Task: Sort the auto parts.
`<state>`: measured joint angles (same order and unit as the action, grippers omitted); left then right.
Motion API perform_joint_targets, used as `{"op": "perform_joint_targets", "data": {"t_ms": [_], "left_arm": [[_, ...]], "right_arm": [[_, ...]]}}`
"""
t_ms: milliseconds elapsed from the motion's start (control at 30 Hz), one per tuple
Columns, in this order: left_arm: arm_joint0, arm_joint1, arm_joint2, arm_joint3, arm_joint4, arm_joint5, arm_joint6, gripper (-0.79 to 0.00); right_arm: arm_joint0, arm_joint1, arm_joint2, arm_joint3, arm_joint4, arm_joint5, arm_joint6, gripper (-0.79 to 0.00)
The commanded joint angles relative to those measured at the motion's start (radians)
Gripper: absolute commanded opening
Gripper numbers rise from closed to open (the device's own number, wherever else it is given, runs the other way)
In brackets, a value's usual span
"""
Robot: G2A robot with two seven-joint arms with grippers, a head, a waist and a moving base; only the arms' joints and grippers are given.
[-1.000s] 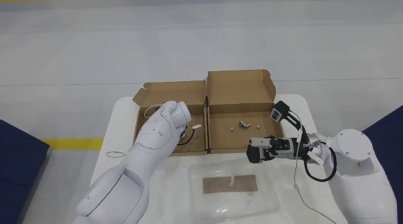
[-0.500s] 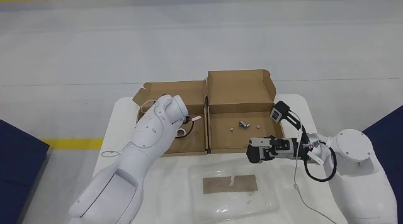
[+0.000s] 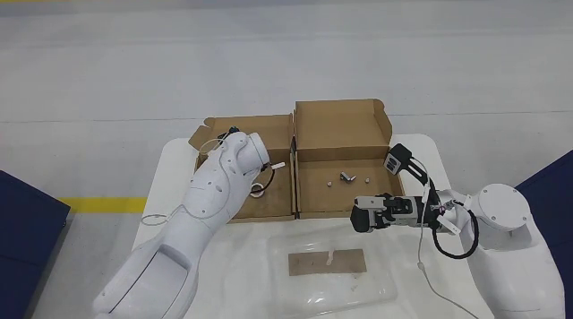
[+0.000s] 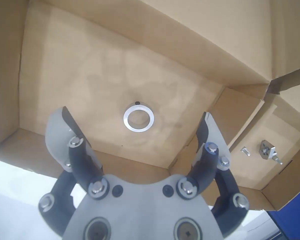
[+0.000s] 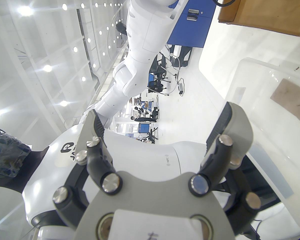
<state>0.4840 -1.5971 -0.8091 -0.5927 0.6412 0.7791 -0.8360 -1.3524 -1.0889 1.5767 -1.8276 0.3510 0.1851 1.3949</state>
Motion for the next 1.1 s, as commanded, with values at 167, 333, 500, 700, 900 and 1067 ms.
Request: {"op": "perform_joint_targets", "data": {"t_ms": [167,333,500,700,900,1067], "left_arm": [[0.018,0.010,-0.046,-0.027,-0.052,-0.037,0.009,0.000],[0.087,0.051,-0.158,-0.177,-0.135,-0.088,-0.017,0.000],[0.276,0.120,-0.336,-0.501,-0.199,-0.113,-0.108,0.000],[0.565,0.179,-0.514,-0.898,-0.252,-0.120,-0.216,0.000],[0.743,0.204,-0.638,-1.113,-0.402,-0.158,-0.291,0.000],[0.825,0.216,-0.697,-1.204,-0.513,-0.201,-0.326,0.000]], "right_arm": [[0.000,0.000,0.000,0.000,0.000,0.000,0.000,0.000],[0.000,0.000,0.000,0.000,0.000,0.000,0.000,0.000],[0.000,0.000,0.000,0.000,0.000,0.000,0.000,0.000],[0.000,0.000,0.000,0.000,0.000,0.000,0.000,0.000],[0.000,0.000,0.000,0.000,0.000,0.000,0.000,0.000],[0.000,0.000,0.000,0.000,0.000,0.000,0.000,0.000]]}}
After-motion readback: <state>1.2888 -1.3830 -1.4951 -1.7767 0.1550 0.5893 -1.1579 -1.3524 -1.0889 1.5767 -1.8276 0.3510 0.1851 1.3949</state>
